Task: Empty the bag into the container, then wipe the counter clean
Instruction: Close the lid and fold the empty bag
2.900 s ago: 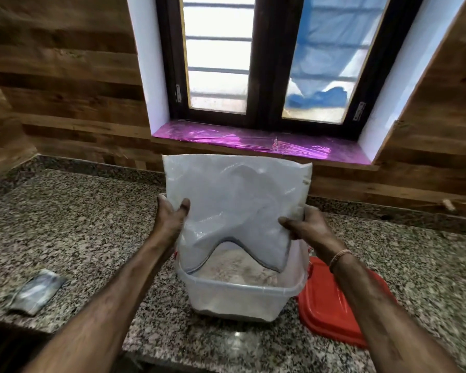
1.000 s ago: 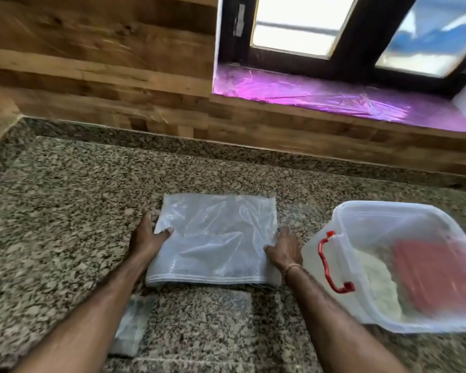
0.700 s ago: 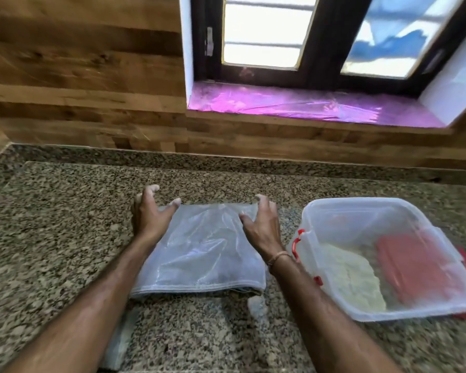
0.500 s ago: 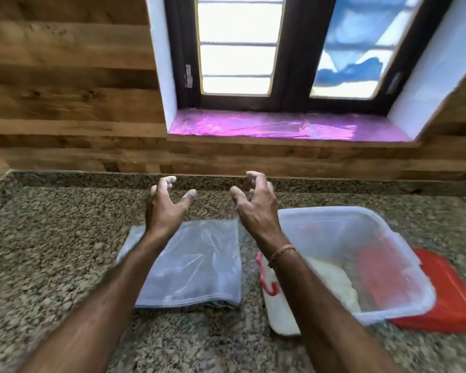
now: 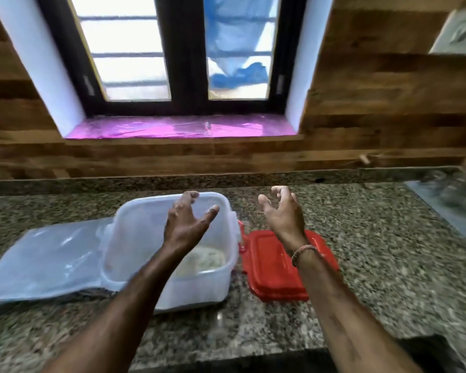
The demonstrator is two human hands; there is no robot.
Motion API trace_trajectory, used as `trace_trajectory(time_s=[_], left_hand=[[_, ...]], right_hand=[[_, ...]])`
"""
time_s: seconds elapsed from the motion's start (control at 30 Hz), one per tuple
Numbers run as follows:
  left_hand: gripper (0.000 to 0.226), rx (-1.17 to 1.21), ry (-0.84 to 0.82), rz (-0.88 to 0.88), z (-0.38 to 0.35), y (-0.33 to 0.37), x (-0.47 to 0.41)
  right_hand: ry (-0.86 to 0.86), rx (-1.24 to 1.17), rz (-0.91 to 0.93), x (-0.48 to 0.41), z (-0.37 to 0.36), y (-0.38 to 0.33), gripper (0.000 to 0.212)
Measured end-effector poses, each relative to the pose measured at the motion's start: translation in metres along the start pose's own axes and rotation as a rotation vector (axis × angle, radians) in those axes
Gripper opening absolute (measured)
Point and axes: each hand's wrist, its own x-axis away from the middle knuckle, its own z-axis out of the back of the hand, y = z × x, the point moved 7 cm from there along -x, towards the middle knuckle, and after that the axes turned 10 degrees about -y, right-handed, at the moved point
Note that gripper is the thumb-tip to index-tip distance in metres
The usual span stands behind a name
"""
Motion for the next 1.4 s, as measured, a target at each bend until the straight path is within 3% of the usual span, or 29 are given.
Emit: trace_trajectory(time_s=[0.1,0.17,0.33,0.47,0.67,0.83,0.9,1.0,1.17,1.27,1.4], left_hand=[[0.075,0.034,-0.151,0.081,-0.057,0.017,0.006],[0.069,-0.043,-0.209,0.102,-0.084,0.022,0.007],[0.065,-0.223,-0.194,0.192,-0.095,0.021,0.005],[0.063,-0.274,-0.167,0.162,-0.094,0.025,0.009],[0.062,-0.308,-0.147,0.141,-0.095,0.027,0.011],[0.060,-0.252,-0.147,0.144,-0.095,0.024,0.010],[0.058,-0.235,-0.141,0.142,-0.096,0.024,0.011],[0.056,-0.240,-0.140,0.146,-0.097,0.025,0.010],[0.052,-0.237,-0.134,0.163,-0.094,0.032,0.013],[0.055,-0.073,-0.197,0.173,-0.096,0.027,0.012],[0.097,0.271,-0.221,0.168,-0.086,0.021,0.011]], right_hand=[[-0.035,0.084,-0.134,0.005,0.023,0.065,0.051],[-0.080,0.129,-0.250,0.006,0.030,0.115,0.059],[-0.251,0.187,-0.562,0.005,0.021,0.225,0.097],[-0.308,0.177,-0.714,0.007,0.002,0.268,0.124],[-0.307,0.283,-0.673,0.006,-0.022,0.269,0.118],[-0.290,0.211,-0.647,0.002,-0.032,0.267,0.108],[-0.260,0.066,-0.692,-0.002,-0.030,0.279,0.101],[-0.206,-0.369,-0.746,0.000,-0.024,0.287,0.078],[-0.181,-0.699,-0.637,0.009,-0.002,0.266,0.050],[-0.007,-0.751,-0.550,-0.003,0.044,0.249,0.051],[0.220,-0.910,-0.410,-0.026,0.119,0.218,0.074]])
